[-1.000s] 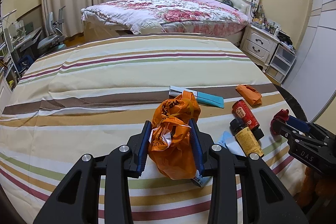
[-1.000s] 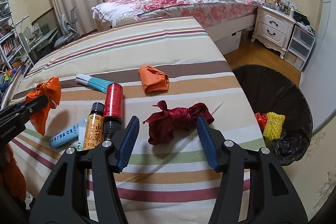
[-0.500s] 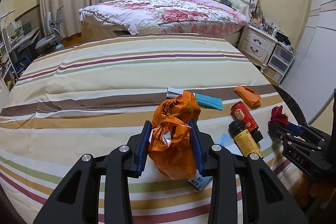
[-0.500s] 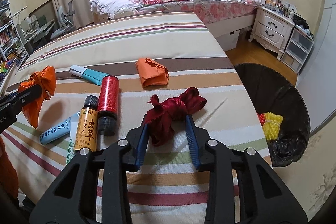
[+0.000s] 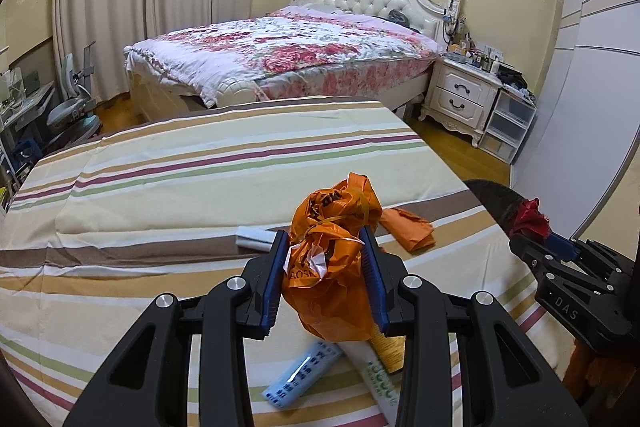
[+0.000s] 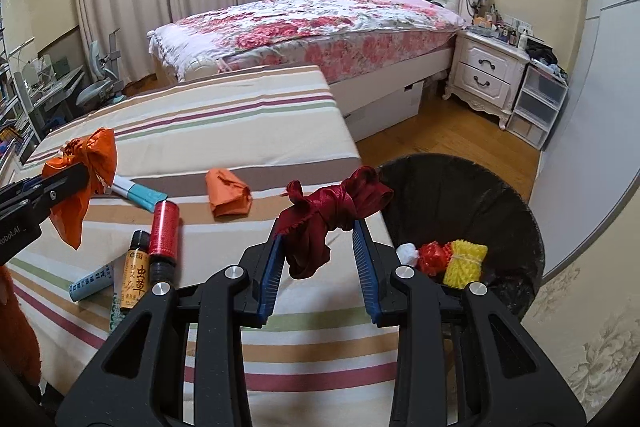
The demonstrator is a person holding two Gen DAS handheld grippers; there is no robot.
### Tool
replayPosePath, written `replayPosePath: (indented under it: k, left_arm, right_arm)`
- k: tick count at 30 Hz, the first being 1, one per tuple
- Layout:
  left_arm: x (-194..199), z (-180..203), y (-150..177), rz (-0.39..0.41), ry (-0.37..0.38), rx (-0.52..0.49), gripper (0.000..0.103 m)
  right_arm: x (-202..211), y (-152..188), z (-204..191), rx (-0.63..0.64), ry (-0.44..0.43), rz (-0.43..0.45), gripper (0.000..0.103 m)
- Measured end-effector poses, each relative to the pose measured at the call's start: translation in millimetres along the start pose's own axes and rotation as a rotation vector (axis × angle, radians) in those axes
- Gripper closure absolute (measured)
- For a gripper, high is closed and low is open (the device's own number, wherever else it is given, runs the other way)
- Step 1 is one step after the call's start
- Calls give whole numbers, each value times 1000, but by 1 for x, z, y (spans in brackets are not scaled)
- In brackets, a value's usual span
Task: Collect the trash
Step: 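Carry the red cloth and orange bag over the black bin and open both tools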
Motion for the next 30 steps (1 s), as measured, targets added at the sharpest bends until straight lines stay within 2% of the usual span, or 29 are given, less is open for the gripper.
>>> replayPosePath:
  k: [10,17,24,30]
  left_arm:
    - [-24,72,-30,14,59,-80,66]
    - [-48,121,-44,6,91,-149,66]
    - [-76,156,-51,-27,99,-212,66]
    - [-100,178,-51,-56,76,-250,66]
  right_arm:
    - [7,-17,64,-90,85,56,70]
    - [-4,-24,94,-130,113,54,70]
    - [-19,-26,118,-176,134,43,70]
    - [-30,-29,135,-213,145,34,70]
Point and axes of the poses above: each gripper's, at about its wrist camera, not at the fingertips, and x roughly against the way its jaws point, z to its right, y to its underside, the point moved 2 cm from there along -x, roughly the way its jaws point, and after that the axes turned 6 degrees about -z, right-handed, at the moved point
